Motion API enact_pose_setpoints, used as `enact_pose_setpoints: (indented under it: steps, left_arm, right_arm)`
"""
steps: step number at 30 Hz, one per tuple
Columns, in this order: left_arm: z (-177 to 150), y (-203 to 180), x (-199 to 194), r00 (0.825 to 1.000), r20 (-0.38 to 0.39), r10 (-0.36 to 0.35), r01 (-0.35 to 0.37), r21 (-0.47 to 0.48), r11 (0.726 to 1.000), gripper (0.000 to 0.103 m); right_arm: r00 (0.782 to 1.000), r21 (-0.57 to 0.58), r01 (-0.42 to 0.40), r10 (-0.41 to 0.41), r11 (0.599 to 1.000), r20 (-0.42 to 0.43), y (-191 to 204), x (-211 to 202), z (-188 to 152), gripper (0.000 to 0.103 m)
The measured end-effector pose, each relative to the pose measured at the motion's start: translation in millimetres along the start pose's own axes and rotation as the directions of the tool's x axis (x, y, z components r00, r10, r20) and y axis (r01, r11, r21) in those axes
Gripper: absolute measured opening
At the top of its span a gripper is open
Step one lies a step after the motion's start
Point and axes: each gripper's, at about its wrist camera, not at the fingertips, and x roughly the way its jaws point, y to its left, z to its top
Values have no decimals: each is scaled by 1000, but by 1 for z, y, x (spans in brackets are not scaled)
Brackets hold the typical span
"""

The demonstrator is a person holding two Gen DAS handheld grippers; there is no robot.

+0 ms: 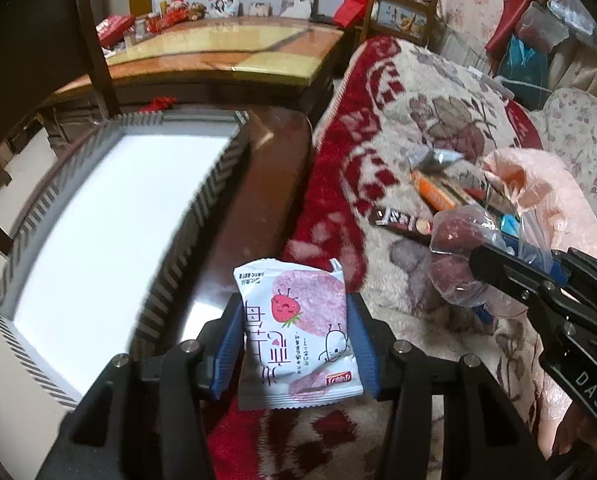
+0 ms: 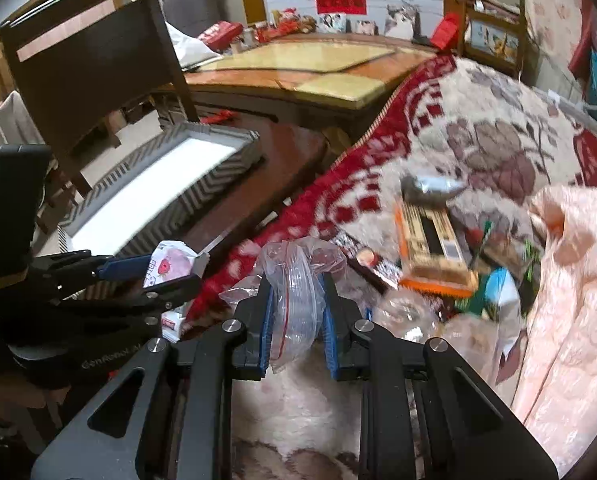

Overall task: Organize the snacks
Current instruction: 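Grasp a clear bag of dried meat with the right tool, then carry both snacks to the white tray and open both tools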

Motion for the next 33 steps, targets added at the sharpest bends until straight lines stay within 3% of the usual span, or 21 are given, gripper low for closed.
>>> enact_pose_setpoints:
  steps: [14,21,33]
  left_arm:
    - [25,76,-22,989,69,131,-124,-93,988,53]
    - [28,123,-11,982,45,185,-175,-170,970,53]
    - [18,176,14,976,-20,216,-213,-272,938,53]
  right_arm:
    - [995,-102,-85,89,991,34,56,10,50,20]
    - [990,-170,-137,141,976,8,98,39,70,20]
    - [981,-261,-191,177,946,-77,161,102,85,20]
